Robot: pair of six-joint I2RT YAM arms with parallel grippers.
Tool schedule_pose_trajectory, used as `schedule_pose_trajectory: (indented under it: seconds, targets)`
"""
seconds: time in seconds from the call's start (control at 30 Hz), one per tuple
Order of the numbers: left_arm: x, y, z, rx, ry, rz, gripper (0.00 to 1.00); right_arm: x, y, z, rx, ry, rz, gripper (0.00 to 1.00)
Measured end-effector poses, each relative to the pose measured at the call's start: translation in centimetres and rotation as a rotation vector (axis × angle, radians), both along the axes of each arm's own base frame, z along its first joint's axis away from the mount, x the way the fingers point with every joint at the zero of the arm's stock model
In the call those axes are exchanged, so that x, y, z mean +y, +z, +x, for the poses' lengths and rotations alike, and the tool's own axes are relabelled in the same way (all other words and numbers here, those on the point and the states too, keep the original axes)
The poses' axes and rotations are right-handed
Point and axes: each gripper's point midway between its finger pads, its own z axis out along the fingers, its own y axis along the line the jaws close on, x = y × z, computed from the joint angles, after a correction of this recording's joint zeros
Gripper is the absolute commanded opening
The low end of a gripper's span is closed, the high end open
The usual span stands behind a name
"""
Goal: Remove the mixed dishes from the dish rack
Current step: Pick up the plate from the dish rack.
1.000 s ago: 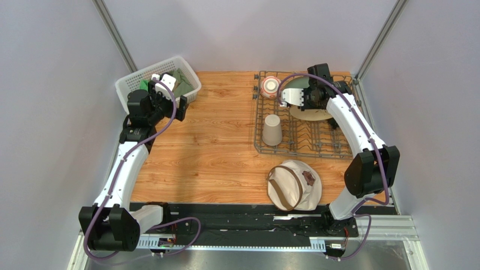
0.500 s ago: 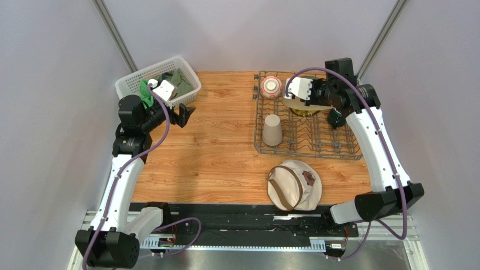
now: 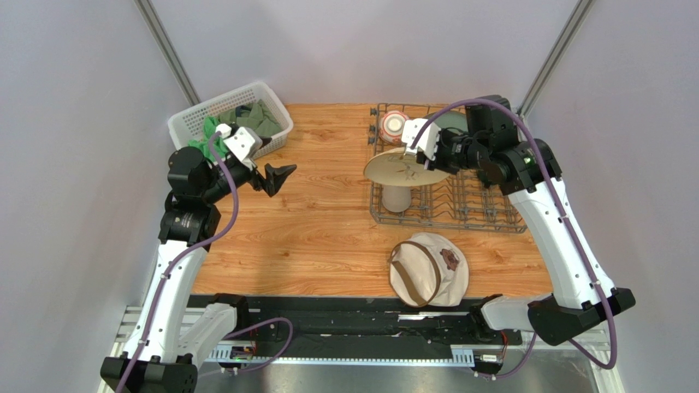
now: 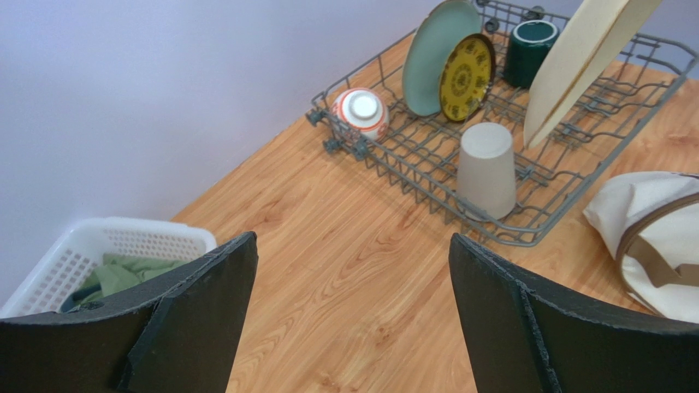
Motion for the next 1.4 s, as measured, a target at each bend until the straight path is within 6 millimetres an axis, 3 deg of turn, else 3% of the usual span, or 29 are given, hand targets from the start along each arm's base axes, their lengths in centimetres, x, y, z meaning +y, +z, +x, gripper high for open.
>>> schedule_pose_trajectory:
  seconds: [0.23,0.6,1.1,1.23,1.4]
  targets:
    - [-2.7,0.1,-1.6,0.005,-0.104,-0.003,0.95,4.4,-0.9,-3.3,0.095,0.109,0.065,0.01]
    - [-6.8,-0.7,-4.2,0.01,-0.267,0.028,0.95,6.3,-2.0,-3.7,0.14,0.123,0.078,0.01]
    - [-9.7,-2.5,-6.4,0.05,-0.426,0.061,0.94,9.2,-2.3,-4.6,0.158,0.176,0.098,0.01]
    - [-10.2,-3.0,-6.3,0.066,-0.443,0.064,0.89,10.2,-2.6,-5.1,0.166,0.195,0.101,0.02]
    - [-10.8,-3.7,-6.2,0.089,-0.46,0.07,0.68,11.7,-2.7,-5.8,0.171,0.222,0.108,0.01]
